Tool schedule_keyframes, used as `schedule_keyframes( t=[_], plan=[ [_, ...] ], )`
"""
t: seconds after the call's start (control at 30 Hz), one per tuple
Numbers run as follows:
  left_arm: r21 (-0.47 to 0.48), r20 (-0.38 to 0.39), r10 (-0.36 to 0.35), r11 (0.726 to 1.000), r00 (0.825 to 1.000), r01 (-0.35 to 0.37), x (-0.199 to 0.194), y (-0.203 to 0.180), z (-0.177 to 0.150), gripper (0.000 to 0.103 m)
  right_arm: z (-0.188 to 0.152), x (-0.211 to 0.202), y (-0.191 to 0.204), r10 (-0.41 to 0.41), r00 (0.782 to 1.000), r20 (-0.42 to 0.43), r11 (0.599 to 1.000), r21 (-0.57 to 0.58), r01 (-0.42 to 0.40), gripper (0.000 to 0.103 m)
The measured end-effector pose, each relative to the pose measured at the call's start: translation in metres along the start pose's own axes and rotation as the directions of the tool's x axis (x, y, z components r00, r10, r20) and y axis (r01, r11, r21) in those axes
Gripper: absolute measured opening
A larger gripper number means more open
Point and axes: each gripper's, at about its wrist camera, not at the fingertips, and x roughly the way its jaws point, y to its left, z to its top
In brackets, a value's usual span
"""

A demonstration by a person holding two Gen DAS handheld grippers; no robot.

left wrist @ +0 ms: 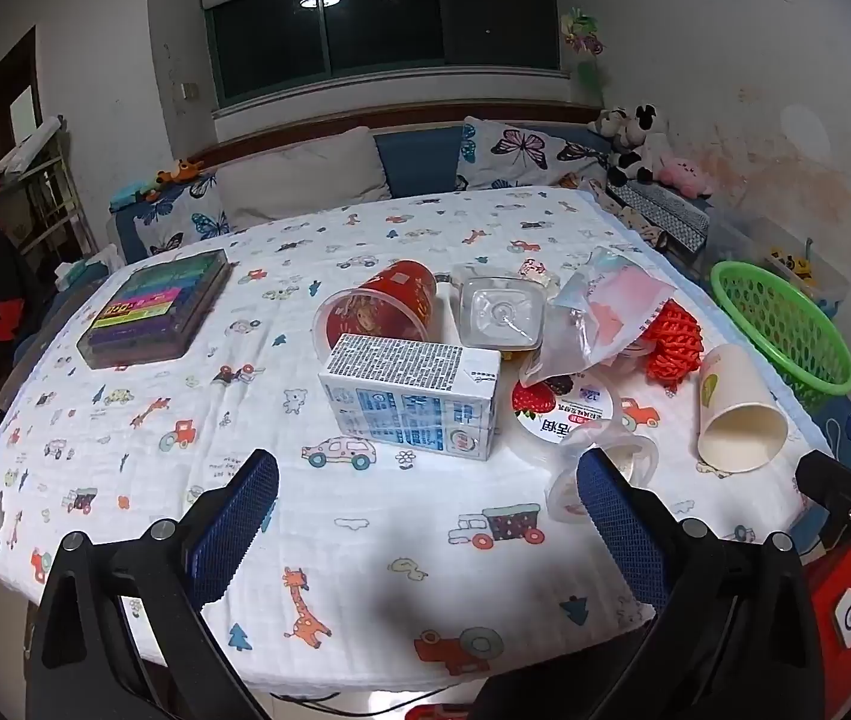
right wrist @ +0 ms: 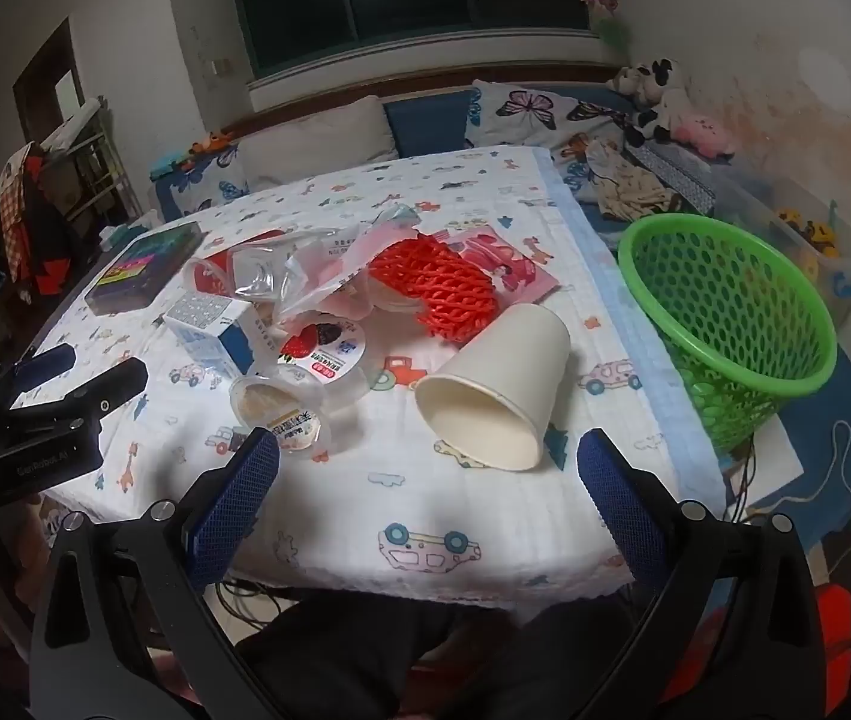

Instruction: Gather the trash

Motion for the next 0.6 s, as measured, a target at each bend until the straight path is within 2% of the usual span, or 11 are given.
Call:
schedule_keyframes(
  t=[0.47, 0.6],
  plan=[
    [0.000, 0.016, 0.001, 1.000, 1.000, -0.001, -0.006, -0.009, 0.012, 0.097, 0.003, -0.007, 0.004, -0.014, 1.000, 0.022, 1.000, -0.020, 0.014, 0.099],
    [-0.001, 0.031, -0.007, 1.000, 1.000, 0.007, -0.009, -0.001, 0.004, 0.097, 0.003, -0.007, 0.003, -0.015, 1.000, 0.022, 1.000, -0.019, 0.015, 0.099]
  ],
)
